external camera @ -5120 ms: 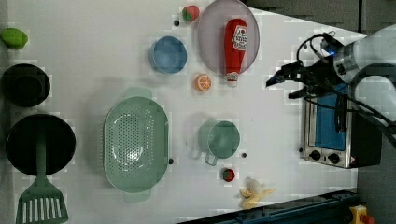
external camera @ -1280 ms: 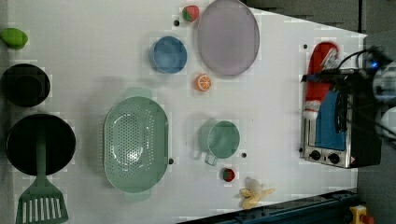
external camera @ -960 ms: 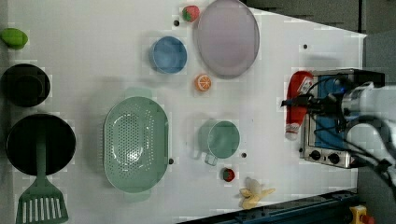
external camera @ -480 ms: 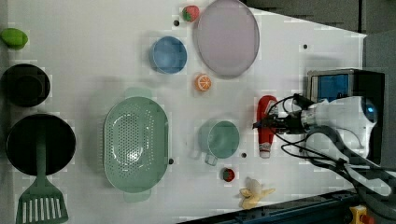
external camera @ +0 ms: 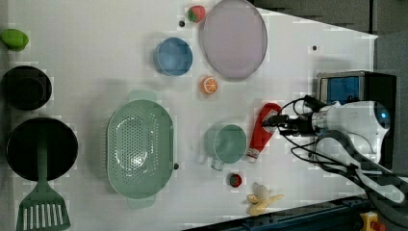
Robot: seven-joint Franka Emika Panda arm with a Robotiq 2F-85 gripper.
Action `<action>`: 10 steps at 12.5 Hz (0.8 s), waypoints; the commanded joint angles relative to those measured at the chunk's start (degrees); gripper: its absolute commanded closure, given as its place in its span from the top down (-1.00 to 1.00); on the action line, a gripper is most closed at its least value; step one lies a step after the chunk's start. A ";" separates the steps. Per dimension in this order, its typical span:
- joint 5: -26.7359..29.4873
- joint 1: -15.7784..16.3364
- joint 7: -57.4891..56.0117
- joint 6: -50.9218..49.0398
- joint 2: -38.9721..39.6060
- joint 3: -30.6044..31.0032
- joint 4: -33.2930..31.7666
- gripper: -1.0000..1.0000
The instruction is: Pick ketchup from plate and place it on table.
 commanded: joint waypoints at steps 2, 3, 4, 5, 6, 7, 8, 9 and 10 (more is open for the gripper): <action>0.28 0.12 9.74 -4.92 -9.61 1.26 6.22 1.00; 0.28 0.12 14.68 -7.65 -11.71 1.60 8.51 1.00; 0.28 0.12 19.83 -10.95 -13.59 1.93 11.20 1.00; 0.28 0.12 24.90 -15.11 -15.22 2.16 14.28 1.00; 0.28 0.13 29.05 -20.55 -16.52 2.34 17.68 1.00; 0.28 0.13 31.42 -27.02 -17.44 2.46 21.25 1.00; 0.28 0.13 31.89 -33.14 -17.90 2.54 24.90 1.00; 0.28 0.13 31.89 -37.98 -17.92 2.56 28.77 1.00; 0.25 0.11 31.89 -41.87 -17.83 2.51 32.41 1.00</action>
